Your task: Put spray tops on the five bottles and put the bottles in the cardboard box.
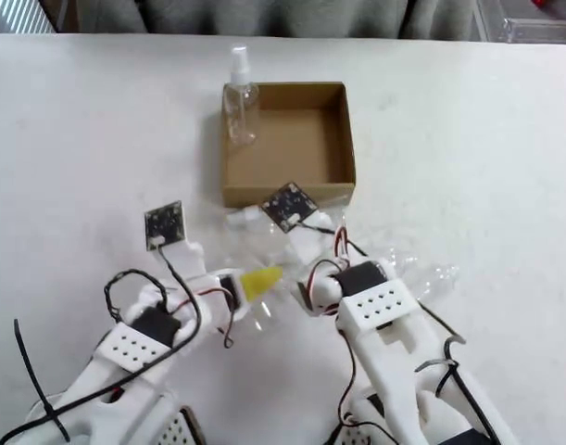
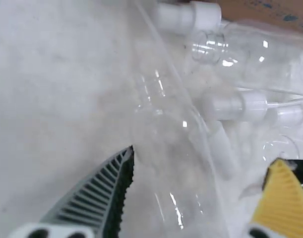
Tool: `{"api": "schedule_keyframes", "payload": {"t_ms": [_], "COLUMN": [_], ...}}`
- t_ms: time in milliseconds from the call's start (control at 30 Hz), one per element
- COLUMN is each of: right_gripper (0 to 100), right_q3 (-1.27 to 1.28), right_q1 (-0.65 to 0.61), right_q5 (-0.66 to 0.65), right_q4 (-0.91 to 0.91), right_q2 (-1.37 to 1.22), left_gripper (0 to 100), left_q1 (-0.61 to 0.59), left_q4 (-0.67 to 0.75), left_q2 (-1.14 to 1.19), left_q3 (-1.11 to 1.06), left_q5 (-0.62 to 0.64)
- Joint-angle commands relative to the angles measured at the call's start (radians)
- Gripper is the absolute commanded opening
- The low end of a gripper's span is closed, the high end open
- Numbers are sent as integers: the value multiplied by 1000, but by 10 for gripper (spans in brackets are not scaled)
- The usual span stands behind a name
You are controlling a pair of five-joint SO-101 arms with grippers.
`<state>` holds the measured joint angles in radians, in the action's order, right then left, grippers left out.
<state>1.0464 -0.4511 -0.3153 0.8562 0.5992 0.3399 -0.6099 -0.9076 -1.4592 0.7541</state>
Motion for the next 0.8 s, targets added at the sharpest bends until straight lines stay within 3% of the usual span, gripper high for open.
{"api": "schedule_keyframes", "payload": {"t_ms": [0,100,633,767], "right_gripper": [15,15,15,15], "right_q3": [-9,-9,-9,-8], "right_q1": [-15,-15,-15,-15], "right_q5": [-11,-9,-5,-3], "right_q4": [-4,-4,-5,-5], "right_q2": [2,2,2,2], "left_gripper": [365,317,328,328], "left_q1": [-12,-10,-13,-54], "left_q4": [14,14,23,21], "left_q2": [-13,-13,-12,87], "left_q3": [38,41,46,115], "left_q5": [14,14,11,15]}}
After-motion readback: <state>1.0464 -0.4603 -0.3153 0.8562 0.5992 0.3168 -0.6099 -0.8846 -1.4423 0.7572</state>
